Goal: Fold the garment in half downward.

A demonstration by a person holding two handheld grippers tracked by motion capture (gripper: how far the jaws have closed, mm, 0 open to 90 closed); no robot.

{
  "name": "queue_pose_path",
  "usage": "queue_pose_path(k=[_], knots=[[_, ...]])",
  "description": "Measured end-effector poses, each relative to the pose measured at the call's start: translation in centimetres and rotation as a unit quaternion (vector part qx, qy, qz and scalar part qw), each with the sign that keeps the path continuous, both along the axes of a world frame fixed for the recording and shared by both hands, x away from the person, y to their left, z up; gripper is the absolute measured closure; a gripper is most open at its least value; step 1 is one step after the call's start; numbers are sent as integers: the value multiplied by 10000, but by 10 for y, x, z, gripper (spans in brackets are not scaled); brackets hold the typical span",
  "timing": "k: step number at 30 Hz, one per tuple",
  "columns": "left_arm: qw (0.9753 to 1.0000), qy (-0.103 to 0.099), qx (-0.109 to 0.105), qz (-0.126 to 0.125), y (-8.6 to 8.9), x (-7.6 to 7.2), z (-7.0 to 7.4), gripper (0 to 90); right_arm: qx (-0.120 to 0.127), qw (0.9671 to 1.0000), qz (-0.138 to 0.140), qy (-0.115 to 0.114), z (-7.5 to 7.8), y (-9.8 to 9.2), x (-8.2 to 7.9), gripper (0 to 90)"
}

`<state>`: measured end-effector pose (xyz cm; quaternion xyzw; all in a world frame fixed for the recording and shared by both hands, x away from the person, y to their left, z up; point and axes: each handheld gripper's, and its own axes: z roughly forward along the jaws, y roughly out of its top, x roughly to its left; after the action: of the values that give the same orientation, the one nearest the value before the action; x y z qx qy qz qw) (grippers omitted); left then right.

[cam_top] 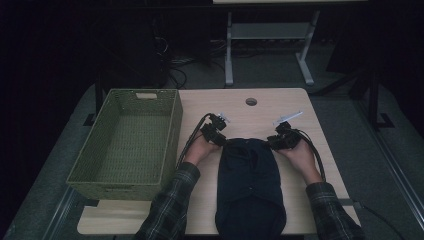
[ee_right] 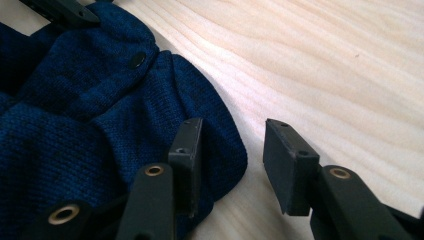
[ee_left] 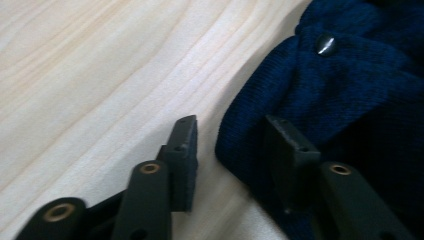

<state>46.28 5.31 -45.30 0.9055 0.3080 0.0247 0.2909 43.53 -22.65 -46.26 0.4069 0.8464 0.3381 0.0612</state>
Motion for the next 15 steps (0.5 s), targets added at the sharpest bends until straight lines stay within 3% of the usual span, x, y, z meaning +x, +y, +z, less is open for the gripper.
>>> queue_pose_path(k=[3,10,12,15], knots=[[9999,94,-43,-56,0,0,0,685,251,9996,-79,129,-4,-4,0,653],[9998,110,71,-140,-3,-2,2,782,402,9989,-5,261,-4,-1,-1,815],[9999,104,61,-84,-5,-3,2,793,260,9995,23,161,-2,2,-3,838],[9998,58,191,-92,-6,-4,5,806,-145,9998,90,-93,2,10,-8,852]])
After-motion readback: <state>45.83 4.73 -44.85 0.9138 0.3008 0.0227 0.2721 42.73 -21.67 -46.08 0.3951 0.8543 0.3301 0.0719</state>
